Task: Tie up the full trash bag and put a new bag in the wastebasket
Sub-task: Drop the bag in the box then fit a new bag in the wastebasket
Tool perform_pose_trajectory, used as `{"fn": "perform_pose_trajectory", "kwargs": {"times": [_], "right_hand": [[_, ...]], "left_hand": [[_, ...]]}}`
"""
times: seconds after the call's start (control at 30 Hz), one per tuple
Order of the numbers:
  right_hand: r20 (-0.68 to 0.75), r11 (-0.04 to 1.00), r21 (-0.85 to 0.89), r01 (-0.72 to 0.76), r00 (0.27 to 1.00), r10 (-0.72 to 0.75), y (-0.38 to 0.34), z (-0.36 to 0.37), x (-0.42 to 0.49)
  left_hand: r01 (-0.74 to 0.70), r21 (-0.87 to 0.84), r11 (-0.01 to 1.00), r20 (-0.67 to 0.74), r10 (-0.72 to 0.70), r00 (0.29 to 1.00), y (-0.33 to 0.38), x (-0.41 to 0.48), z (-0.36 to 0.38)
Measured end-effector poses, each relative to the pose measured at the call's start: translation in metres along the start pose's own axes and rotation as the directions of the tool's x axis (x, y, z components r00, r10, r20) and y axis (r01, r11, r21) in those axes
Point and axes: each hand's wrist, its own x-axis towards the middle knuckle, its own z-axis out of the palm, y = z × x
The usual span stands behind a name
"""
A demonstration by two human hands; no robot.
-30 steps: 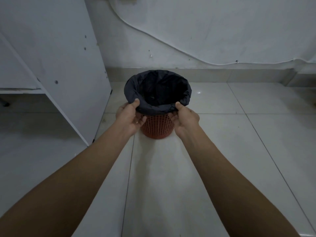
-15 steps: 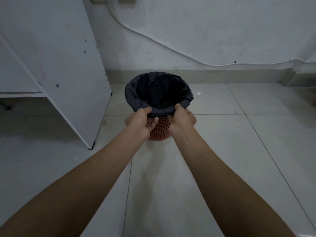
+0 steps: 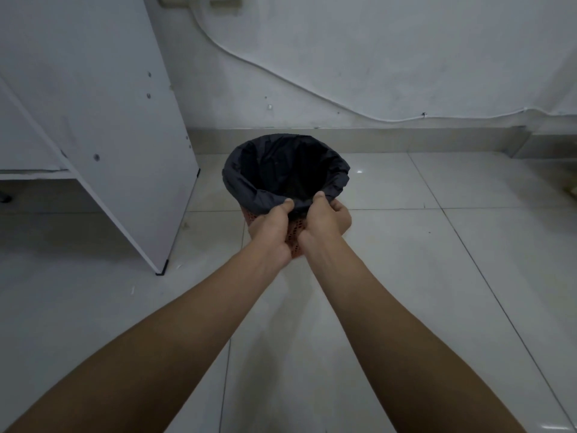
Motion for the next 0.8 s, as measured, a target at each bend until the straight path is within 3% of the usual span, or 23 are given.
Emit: {"fn": "perform_pose_trajectory", "kwargs": {"times": [0.1,0.3,0.43,0.67,0.8], "right_hand": [[0.018,1.000,0.011,0.022,1.000,-0.022,0.000,-0.006,0.010],[0.005,0.995,0.090,0.047,0.999,-0.047,-0.008,-0.015,0.021],[0.040,0.994,0.066,0.084,0.995,-0.086,-0.005,-0.012,0.018],[0.171,0.993,0.010,0.116,0.978,-0.116,-0.004,-0.009,0.012],[0.117,0.989,-0.054,0.135,0.985,-0.128,-0.005,-0.013,0.016]], "left_hand": [[-0.047,0.039,0.998,-0.011,0.047,0.999,0.001,0.008,-0.005],[-0.233,-0.049,0.971,-0.257,0.213,0.943,0.026,0.025,-0.032],[-0.346,0.065,0.936,-0.270,0.351,0.897,0.026,0.033,-0.044],[-0.276,0.172,0.946,-0.380,0.323,0.867,0.015,0.038,-0.036],[-0.253,0.218,0.942,-0.375,0.321,0.870,0.013,0.041,-0.026]]}}
